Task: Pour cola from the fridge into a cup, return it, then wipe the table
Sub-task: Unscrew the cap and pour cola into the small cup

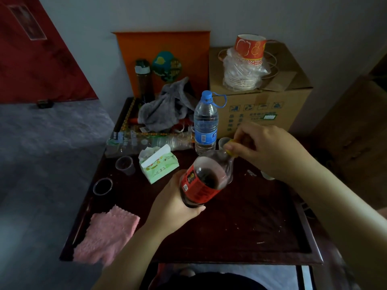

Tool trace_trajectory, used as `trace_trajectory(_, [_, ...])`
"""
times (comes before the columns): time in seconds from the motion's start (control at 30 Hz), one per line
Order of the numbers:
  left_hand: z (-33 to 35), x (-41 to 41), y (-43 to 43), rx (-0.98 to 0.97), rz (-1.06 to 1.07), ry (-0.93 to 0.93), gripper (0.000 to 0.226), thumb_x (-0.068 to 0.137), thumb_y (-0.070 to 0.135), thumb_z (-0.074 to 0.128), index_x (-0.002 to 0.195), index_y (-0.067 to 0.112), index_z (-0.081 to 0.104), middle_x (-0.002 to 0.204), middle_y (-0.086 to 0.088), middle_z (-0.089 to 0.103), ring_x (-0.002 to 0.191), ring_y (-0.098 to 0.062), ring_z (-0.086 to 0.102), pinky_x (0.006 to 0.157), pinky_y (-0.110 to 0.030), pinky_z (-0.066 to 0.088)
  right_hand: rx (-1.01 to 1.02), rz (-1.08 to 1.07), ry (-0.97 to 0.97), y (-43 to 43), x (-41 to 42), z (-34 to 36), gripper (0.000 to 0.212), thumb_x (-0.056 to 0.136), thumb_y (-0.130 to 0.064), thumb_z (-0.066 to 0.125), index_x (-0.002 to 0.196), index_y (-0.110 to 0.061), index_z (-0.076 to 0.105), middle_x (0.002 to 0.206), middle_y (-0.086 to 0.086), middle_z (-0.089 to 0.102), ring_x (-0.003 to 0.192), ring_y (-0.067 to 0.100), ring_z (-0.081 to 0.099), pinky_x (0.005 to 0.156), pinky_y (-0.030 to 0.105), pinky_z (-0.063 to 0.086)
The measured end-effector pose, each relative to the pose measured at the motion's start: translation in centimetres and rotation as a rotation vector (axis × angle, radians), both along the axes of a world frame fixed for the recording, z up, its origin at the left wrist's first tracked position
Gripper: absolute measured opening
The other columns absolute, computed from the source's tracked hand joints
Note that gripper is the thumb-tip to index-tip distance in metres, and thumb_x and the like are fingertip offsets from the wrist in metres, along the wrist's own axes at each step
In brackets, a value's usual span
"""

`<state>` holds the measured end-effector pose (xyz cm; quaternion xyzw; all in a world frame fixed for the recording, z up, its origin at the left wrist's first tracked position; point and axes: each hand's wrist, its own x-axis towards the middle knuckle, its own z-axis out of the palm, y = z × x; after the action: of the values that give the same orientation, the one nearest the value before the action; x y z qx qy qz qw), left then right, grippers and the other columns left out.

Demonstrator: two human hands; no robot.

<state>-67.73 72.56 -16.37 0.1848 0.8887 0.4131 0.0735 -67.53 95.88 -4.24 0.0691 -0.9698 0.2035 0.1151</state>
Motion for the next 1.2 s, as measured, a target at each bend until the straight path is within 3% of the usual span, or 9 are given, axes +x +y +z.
trace_trajectory(0.07, [-0.2, 0.0, 0.1, -0.006, 0.011, 0.001, 0.080, 0.056, 0.033, 0.087, 0.111, 0.052, 0.031, 0.105, 0.029, 0.053, 0.097, 0.018, 0.050, 0.074, -0.007, 0.040, -0.022, 0.045, 0.012, 0.2, 0.0, -0.1, 0.050, 0.074, -0.070, 0.043, 0.086, -0.024, 0.058, 0.071, -0.009, 0.060, 0.063, 0.005, 0.056, 0.058, 0.031, 0.046])
trace_trajectory(0.2, [-0.6, 0.1, 0.0, -0.028, 0.012, -0.005, 0.080, 0.057, 0.033, 0.087, 0.117, 0.045, 0.035, 0.106, 0.028, 0.052, 0.095, 0.021, 0.048, 0.072, -0.005, 0.038, -0.125, 0.254, -0.130, 1.6, 0.0, 0.3, 0.031, 0.084, -0.043, 0.058, 0.112, -0.029, 0.061, 0.098, -0.010, 0.063, 0.088, 0.006, 0.060, 0.078, 0.022, 0.046])
trace_trajectory(0.27, [-0.7, 0.1, -0.1, -0.044, 0.009, 0.000, 0.081, 0.057, 0.034, 0.087, 0.121, 0.040, 0.037, 0.106, 0.029, 0.051, 0.094, 0.023, 0.047, 0.071, -0.004, 0.037, -0.185, 0.286, -0.162, 1.8, 0.2, 0.1, 0.044, 0.083, -0.041, 0.062, 0.125, -0.036, 0.050, 0.107, -0.014, 0.061, 0.096, 0.004, 0.059, 0.082, 0.019, 0.048])
trace_trajectory(0.33, [-0.8, 0.0, -0.2, -0.057, 0.006, 0.000, 0.082, 0.057, 0.035, 0.086, 0.123, 0.039, 0.037, 0.106, 0.030, 0.049, 0.094, 0.024, 0.046, 0.070, -0.004, 0.037, -0.212, 0.193, -0.179, 1.5, 0.3, -0.2, 0.066, 0.075, -0.062, 0.055, 0.135, -0.043, 0.034, 0.114, -0.016, 0.057, 0.099, 0.001, 0.058, 0.083, 0.019, 0.049])
trace_trajectory(0.43, [-0.8, 0.0, -0.2, -0.067, 0.002, 0.003, 0.084, 0.057, 0.037, 0.086, 0.125, 0.038, 0.036, 0.105, 0.031, 0.049, 0.093, 0.023, 0.047, 0.072, -0.005, 0.037, -0.070, 0.024, -0.142, 0.7, 0.3, -0.5, 0.066, 0.070, -0.076, 0.036, 0.115, -0.031, 0.051, 0.089, -0.016, 0.061, 0.077, 0.000, 0.057, 0.069, 0.024, 0.047])
trace_trajectory(0.53, [-0.9, 0.0, -0.1, -0.086, -0.004, 0.015, 0.084, 0.057, 0.038, 0.085, 0.125, 0.040, 0.035, 0.106, 0.031, 0.048, 0.093, 0.020, 0.048, 0.077, -0.010, 0.042, -0.026, 0.014, -0.098, 0.4, 0.3, -0.7, 0.041, 0.079, -0.063, 0.048, 0.088, -0.024, 0.059, 0.069, -0.011, 0.060, 0.066, 0.001, 0.056, 0.059, 0.021, 0.043])
trace_trajectory(0.63, [-0.9, 0.0, -0.3, -0.103, -0.004, 0.023, 0.083, 0.057, 0.038, 0.085, 0.124, 0.040, 0.036, 0.104, 0.033, 0.047, 0.091, 0.021, 0.047, 0.077, -0.012, 0.042, -0.103, 0.117, -0.171, 0.9, 0.3, -0.4, 0.024, 0.083, -0.044, 0.061, 0.098, -0.026, 0.063, 0.081, -0.013, 0.062, 0.074, -0.001, 0.056, 0.064, 0.014, 0.042])
trace_trajectory(0.87, [-1.1, -0.1, -0.5, -0.091, -0.016, 0.007, 0.081, 0.057, 0.038, 0.085, 0.121, 0.041, 0.036, 0.102, 0.031, 0.049, 0.090, 0.022, 0.047, 0.074, -0.007, 0.038, -0.308, 0.211, -0.190, 1.6, 0.9, -0.8, 0.023, 0.082, -0.014, 0.070, 0.103, -0.023, 0.065, 0.099, -0.015, 0.062, 0.093, 0.003, 0.058, 0.079, 0.018, 0.048])
trace_trajectory(1.2, [-1.6, -0.3, -0.1, -0.079, -0.068, -0.020, 0.085, 0.057, 0.038, 0.085, 0.125, 0.043, 0.034, 0.111, 0.029, 0.049, 0.099, 0.008, 0.050, 0.084, -0.020, 0.045, -0.528, 0.164, -0.119, 2.3, 1.6, -1.6, 0.023, 0.080, -0.003, 0.069, 0.091, -0.023, 0.067, 0.105, -0.005, 0.069, 0.099, 0.007, 0.064, 0.088, 0.026, 0.052])
